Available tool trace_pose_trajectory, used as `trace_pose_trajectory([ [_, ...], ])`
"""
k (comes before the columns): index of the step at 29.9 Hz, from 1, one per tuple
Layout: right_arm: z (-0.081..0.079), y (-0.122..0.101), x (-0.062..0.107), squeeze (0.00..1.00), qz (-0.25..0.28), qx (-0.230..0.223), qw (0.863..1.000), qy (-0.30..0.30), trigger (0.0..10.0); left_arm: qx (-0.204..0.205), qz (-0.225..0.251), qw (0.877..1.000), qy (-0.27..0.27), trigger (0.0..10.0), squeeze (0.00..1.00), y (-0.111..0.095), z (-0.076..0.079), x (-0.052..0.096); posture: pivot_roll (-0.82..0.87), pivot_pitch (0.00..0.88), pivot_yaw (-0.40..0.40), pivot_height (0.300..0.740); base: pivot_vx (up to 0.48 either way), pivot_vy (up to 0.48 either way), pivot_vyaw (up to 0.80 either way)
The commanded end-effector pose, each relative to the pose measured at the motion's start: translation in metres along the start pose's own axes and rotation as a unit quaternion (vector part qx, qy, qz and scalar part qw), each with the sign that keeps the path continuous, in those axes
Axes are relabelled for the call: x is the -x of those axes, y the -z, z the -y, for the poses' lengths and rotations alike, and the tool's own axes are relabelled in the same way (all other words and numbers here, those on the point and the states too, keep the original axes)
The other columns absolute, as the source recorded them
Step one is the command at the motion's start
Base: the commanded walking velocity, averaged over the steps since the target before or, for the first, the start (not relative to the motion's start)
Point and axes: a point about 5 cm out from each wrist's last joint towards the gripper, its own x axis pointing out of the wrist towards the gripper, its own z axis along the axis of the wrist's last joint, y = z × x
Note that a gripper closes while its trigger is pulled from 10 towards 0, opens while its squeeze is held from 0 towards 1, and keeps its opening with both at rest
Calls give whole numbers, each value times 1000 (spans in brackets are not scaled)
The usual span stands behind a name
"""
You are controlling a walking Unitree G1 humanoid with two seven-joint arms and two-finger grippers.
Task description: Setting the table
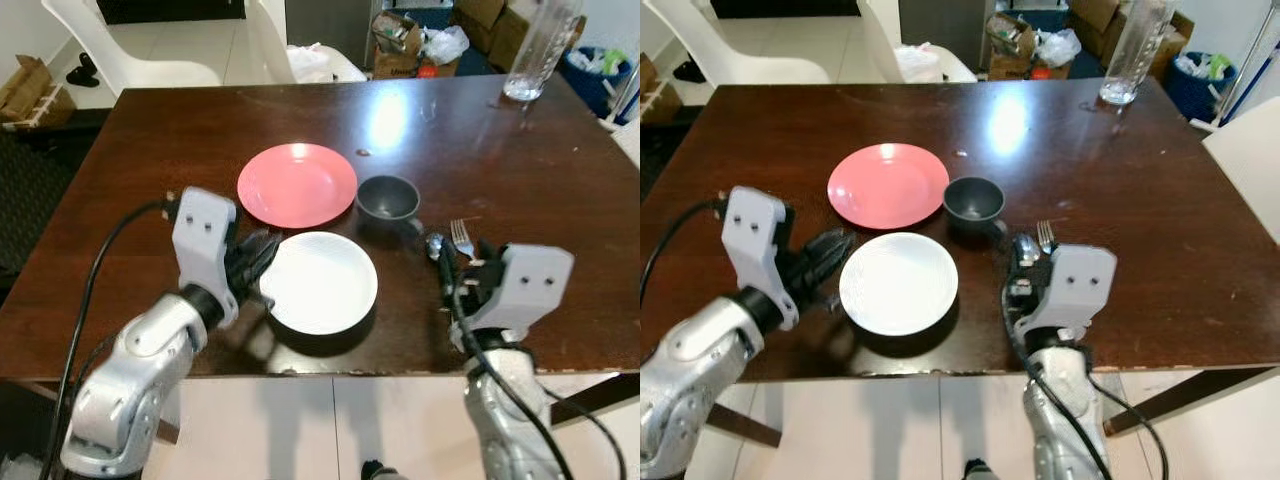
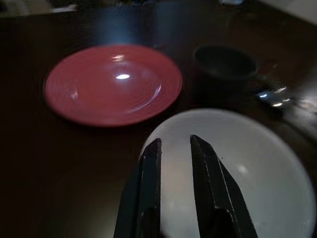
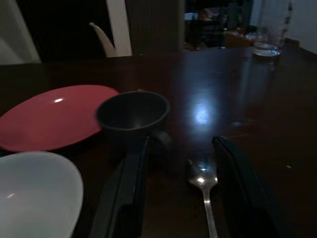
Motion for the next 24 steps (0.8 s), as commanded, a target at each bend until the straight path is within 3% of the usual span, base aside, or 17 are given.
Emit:
trace_pose_trajectory([
  [1, -2, 6, 3, 0, -8, 14, 1000, -11, 10000, -6, -28, 999, -42, 10000, 0, 16, -6, 2, -72, 58, 71, 740, 0, 0, 0],
  [10, 10, 6, 1, 0, -6, 52, 998, -34, 10000, -16, -36, 996, -77, 10000, 0, 32, -6, 0, -98, 46, 57, 740, 0, 0, 0],
  [18, 6, 8, -3, 0, -6, 53, 998, -45, 10000, -13, -41, 991, -126, 10000, 0, 39, -20, -3, -124, 48, 45, 740, 0, 0, 0],
  [24, 2, 4, -10, 0, 5, 46, 998, -46, 10000, -25, -30, 991, -125, 10000, 0, 36, -20, -7, -123, 49, 50, 740, 0, 0, 0],
])
